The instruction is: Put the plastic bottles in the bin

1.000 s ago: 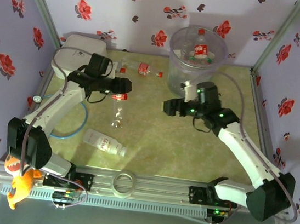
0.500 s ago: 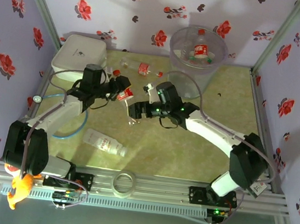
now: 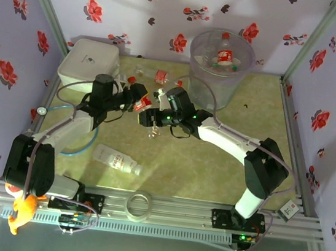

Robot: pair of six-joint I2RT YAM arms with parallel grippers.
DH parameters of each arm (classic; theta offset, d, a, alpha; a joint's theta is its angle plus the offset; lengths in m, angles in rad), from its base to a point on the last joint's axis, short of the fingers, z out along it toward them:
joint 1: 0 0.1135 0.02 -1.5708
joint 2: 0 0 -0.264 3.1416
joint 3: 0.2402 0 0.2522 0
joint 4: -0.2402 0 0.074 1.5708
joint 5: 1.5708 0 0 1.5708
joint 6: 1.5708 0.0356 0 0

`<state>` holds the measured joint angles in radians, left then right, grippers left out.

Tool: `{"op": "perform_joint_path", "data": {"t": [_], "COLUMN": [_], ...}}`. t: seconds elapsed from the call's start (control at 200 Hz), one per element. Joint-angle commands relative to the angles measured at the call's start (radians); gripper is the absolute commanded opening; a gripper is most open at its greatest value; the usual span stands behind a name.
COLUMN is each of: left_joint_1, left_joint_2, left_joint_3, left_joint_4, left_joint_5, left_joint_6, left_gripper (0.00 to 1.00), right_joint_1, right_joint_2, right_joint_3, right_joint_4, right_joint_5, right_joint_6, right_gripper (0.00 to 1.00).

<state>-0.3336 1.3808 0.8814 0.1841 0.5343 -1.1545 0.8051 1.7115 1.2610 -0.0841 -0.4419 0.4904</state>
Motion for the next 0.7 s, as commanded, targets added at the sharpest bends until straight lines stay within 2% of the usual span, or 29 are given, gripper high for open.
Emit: {"op": "perform_joint_path", "data": {"t": [0.0, 0.115, 0.29, 0.345, 0.395, 0.52, 0.615, 0.695], "left_joint_1": [-0.004, -0.002, 0.027, 0.045, 0.064, 0.102, 0.122, 0.125], "left_joint_2": [0.004, -0.005, -0.052, -0.076, -0.099, -0.153, -0.182, -0.209], "left_joint_3": [-0.009, -0.012, -0.015, -0.021, -0.028, -0.041, -0.028, -0.009], "left_joint_4": [0.06, 0.06, 0.056, 0.051, 0.051, 0.018, -0.128, -0.29], "left_joint_5": [0.022, 0.021, 0.021, 0.02, 0.021, 0.018, 0.007, -0.058], "left_joint_6": [-0.009, 0.03, 0.07, 0.079, 0.081, 0.094, 0.155, 0.242], "left_gripper": [0.35, 0.6, 0.89, 0.96, 0.99, 1.0, 1.0, 1.0], "right_joint_1": [0.001, -0.006, -0.04, -0.058, -0.076, -0.128, -0.194, -0.278], "right_joint_2": [0.012, -0.016, -0.08, -0.109, -0.131, -0.171, -0.202, -0.211], "right_joint_3": [0.035, 0.055, 0.087, 0.1, 0.111, 0.188, 0.276, 0.347], "right_joint_4": [-0.007, -0.052, -0.124, -0.151, -0.177, -0.283, -0.365, -0.385], "right_joint_5": [0.013, 0.032, 0.071, 0.091, 0.11, 0.174, 0.26, 0.284], "right_joint_6": [0.0, -0.027, -0.076, -0.098, -0.122, -0.224, -0.306, -0.331], "right_gripper": [0.63, 0.62, 0.55, 0.53, 0.51, 0.5, 0.5, 0.47]}}
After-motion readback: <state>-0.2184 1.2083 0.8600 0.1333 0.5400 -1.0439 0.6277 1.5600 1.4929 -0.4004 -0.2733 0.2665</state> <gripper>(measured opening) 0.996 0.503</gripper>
